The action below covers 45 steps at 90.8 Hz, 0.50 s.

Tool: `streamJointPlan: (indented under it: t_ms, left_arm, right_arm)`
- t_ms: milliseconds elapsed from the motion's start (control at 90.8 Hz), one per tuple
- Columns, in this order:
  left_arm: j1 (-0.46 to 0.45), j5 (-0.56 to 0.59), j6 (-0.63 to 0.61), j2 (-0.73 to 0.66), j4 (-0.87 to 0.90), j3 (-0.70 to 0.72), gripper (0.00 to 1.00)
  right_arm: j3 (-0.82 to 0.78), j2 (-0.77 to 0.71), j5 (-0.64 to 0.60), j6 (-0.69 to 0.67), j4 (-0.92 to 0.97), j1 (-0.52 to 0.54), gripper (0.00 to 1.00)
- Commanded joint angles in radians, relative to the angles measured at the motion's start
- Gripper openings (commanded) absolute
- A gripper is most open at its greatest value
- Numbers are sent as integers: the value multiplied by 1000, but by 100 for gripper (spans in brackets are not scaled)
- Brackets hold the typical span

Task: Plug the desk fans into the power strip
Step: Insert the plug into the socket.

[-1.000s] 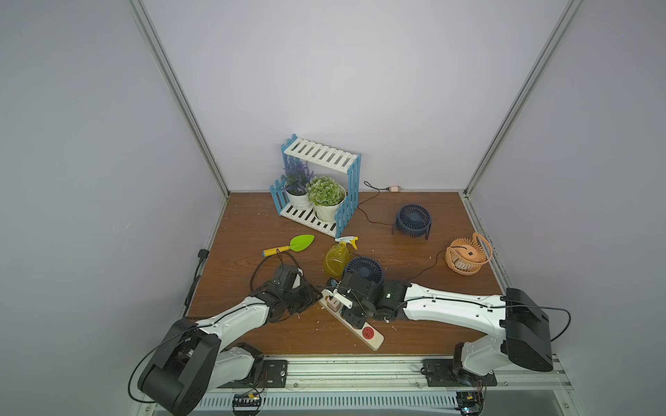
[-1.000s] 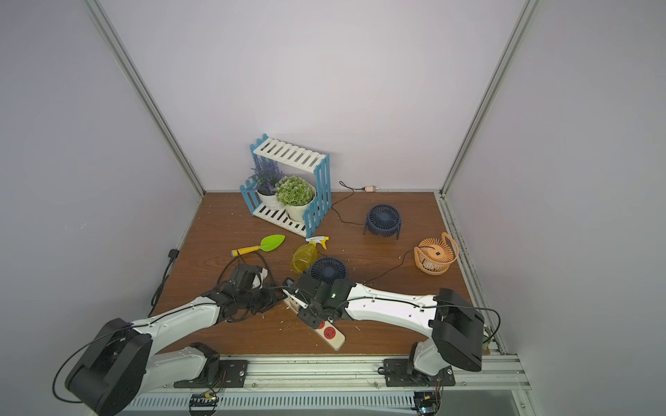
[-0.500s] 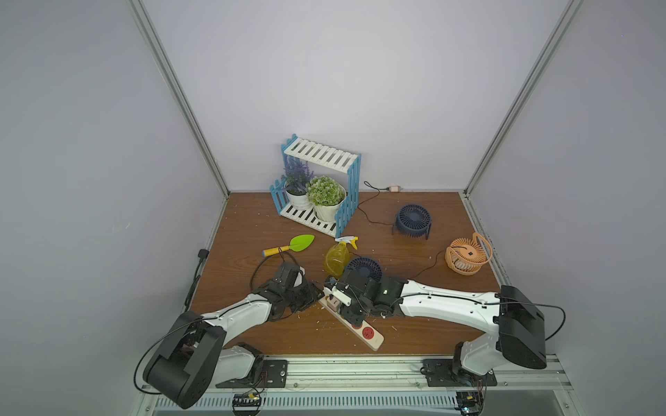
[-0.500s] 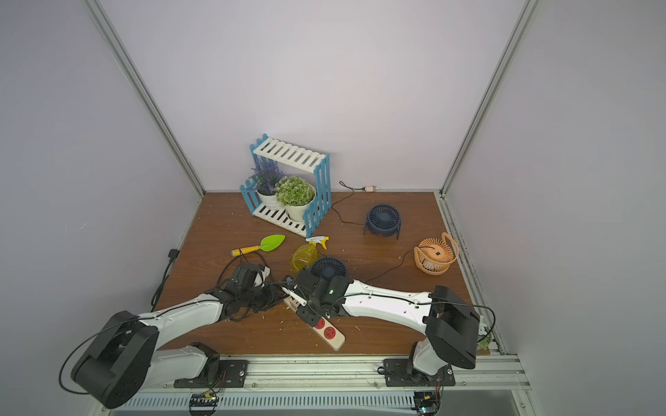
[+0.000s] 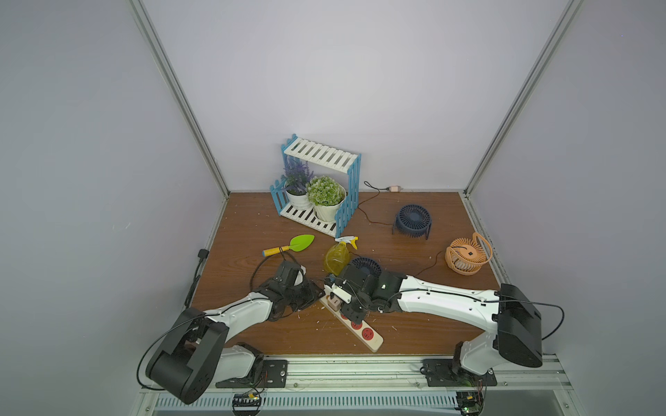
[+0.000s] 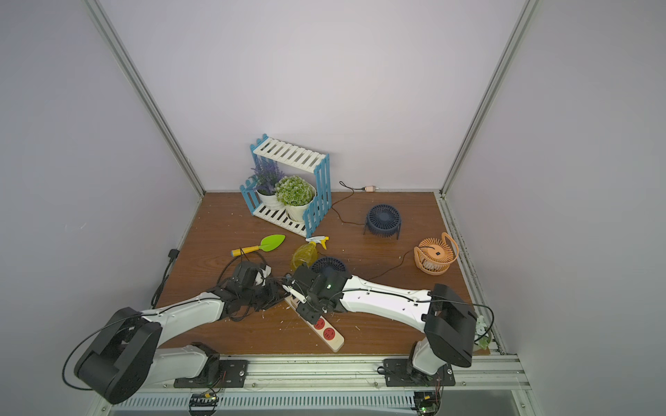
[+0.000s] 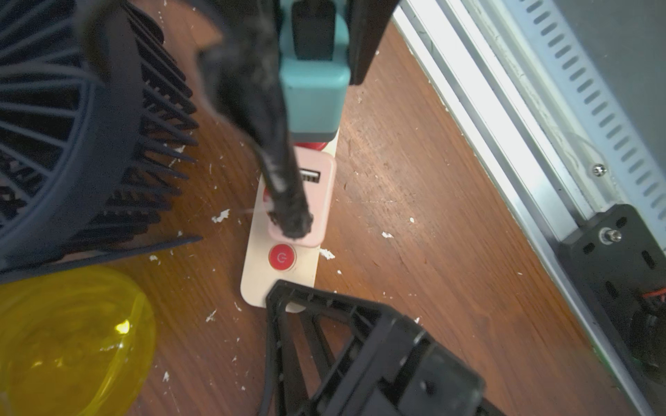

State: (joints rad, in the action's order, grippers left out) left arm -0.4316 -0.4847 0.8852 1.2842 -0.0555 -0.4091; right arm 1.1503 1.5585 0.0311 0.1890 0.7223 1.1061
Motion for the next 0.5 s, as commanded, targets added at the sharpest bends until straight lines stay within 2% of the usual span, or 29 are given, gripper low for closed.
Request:
streamJointPlan:
  t_ms: [0,484]
  left_arm:
    - [11,14,-27,-10,34,-15,37]
    - [11,25,-43,-35,67,-22,36]
  right_arm:
    - [4,6,16,15,-3,0,0]
    - [-44,23,-5,25,-31,-1,0]
